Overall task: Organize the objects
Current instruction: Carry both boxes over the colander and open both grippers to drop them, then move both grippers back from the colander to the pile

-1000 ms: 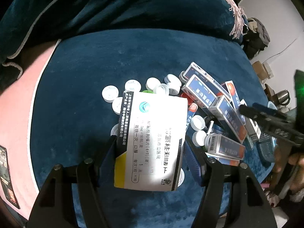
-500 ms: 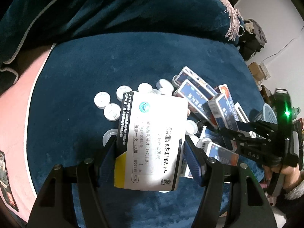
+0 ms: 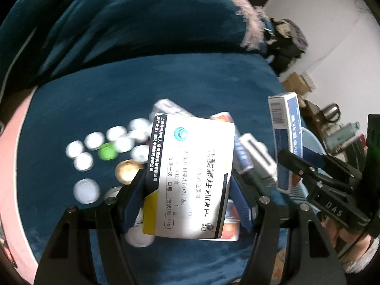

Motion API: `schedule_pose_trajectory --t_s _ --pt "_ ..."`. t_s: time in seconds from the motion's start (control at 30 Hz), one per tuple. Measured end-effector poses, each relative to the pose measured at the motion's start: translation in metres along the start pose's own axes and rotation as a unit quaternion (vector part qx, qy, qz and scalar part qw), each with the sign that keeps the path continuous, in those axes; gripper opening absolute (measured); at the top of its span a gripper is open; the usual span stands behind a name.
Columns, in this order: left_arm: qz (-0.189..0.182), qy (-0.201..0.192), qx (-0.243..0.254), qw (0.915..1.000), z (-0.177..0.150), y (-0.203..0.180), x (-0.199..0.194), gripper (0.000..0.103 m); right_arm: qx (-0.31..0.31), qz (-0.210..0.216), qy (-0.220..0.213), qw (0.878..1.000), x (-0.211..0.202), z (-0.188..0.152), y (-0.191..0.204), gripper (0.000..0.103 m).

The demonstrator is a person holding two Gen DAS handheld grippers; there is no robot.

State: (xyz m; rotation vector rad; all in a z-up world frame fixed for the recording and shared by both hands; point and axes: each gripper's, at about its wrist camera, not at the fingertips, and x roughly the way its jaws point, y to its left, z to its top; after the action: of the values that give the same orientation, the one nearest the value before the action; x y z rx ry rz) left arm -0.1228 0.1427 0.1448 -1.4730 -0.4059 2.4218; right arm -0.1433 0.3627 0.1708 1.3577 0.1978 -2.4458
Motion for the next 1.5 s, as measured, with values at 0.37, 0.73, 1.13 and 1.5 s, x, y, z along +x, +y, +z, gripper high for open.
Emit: schedule_pose_trajectory --t_s 0.37,0.73,1.13,1.5 --pt "-0.057 0.016 0.080 0.9950 0.010 -0.132 0.019 0.069 0.125 -0.049 -0.056 0.989 -0.049 -0.030 -0.080 0.043" --pt "-0.135 0.033 0.129 0.9818 0.011 -0.255 0.047 0.069 0.255 -0.096 -0.082 0.959 -0.107 -0.073 -0.188 0.043" --pt "-0.097 0.031 0.194 0.9756 -0.009 -0.300 0.085 0.103 0.391 -0.106 -0.037 0.914 -0.087 -0.111 -0.243 0.073" --pt "-0.048 0.008 0.157 0.9864 0.002 -0.224 0.054 0.102 0.321 -0.132 -0.068 0.935 -0.077 -0.081 -0.198 0.103"
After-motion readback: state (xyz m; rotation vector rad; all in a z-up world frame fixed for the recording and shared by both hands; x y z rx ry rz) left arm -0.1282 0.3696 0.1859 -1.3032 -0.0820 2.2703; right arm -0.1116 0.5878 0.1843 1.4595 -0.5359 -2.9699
